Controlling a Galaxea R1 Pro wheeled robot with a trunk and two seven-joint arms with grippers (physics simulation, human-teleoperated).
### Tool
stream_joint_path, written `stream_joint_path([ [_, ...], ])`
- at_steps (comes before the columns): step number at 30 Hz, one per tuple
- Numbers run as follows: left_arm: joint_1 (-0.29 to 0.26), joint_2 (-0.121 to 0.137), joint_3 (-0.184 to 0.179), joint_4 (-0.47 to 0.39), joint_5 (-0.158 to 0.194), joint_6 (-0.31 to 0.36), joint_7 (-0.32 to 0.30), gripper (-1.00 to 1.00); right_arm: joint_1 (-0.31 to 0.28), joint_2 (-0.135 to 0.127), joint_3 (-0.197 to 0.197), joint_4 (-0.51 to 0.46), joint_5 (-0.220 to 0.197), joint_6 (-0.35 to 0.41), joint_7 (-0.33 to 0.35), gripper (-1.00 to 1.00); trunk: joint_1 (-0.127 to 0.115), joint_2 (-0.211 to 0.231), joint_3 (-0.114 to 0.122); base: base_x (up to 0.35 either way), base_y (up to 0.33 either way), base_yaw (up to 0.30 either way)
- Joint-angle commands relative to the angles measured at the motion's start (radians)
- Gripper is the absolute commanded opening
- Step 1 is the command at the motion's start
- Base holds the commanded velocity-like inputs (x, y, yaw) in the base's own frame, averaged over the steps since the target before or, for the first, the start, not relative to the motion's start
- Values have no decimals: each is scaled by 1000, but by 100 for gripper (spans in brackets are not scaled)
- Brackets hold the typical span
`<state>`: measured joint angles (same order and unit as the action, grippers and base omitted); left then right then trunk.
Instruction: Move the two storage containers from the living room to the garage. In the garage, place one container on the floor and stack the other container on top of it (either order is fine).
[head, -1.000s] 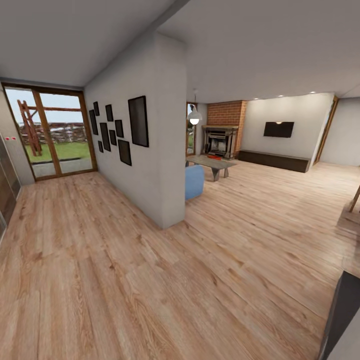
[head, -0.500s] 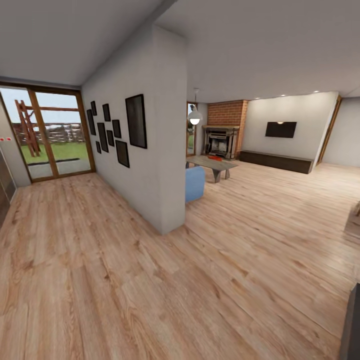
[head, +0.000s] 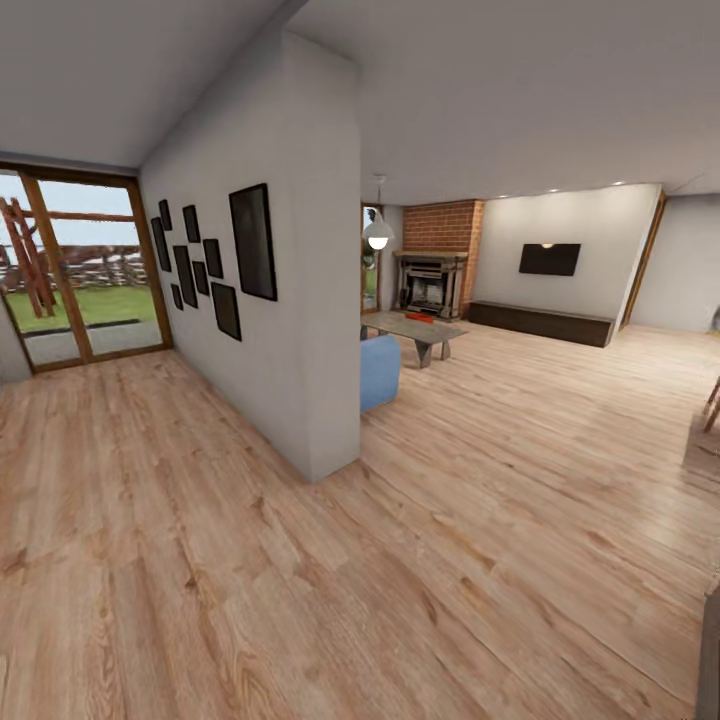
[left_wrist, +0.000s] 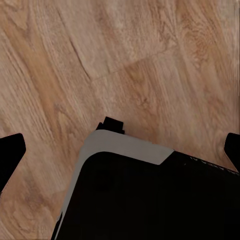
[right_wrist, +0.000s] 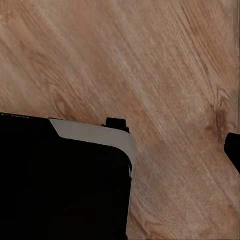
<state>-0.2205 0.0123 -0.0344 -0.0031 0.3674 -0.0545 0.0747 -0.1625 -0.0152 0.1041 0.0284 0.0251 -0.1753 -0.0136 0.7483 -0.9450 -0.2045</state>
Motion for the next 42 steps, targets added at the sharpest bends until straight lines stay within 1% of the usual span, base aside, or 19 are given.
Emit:
stream_joint_path([
  [1,0,0,-4,0,5,-2,2,100,-2,0,6,3,3,-5,-2,100,1,-1,-1,324,0,-262],
  [14,0,0,-4,0,5,-2,2,100,-2,-3,8,2,7,-4,-1,100,1,-1,-4,324,0,-278],
  [19,0,0,-4,0,5,-2,2,100,-2,-1,7,3,47,-4,-3,100,1,-1,-7,324,0,-280],
  [24,0,0,-4,0,5,-2,2,100,-2,-2,6,3,60,-4,0,100,1,-1,-10,324,0,-280],
  [42,0,0,-4,0,5,-2,2,100,-2,-3,6,2,61,-6,2,100,1,-1,-22,324,0,-277],
])
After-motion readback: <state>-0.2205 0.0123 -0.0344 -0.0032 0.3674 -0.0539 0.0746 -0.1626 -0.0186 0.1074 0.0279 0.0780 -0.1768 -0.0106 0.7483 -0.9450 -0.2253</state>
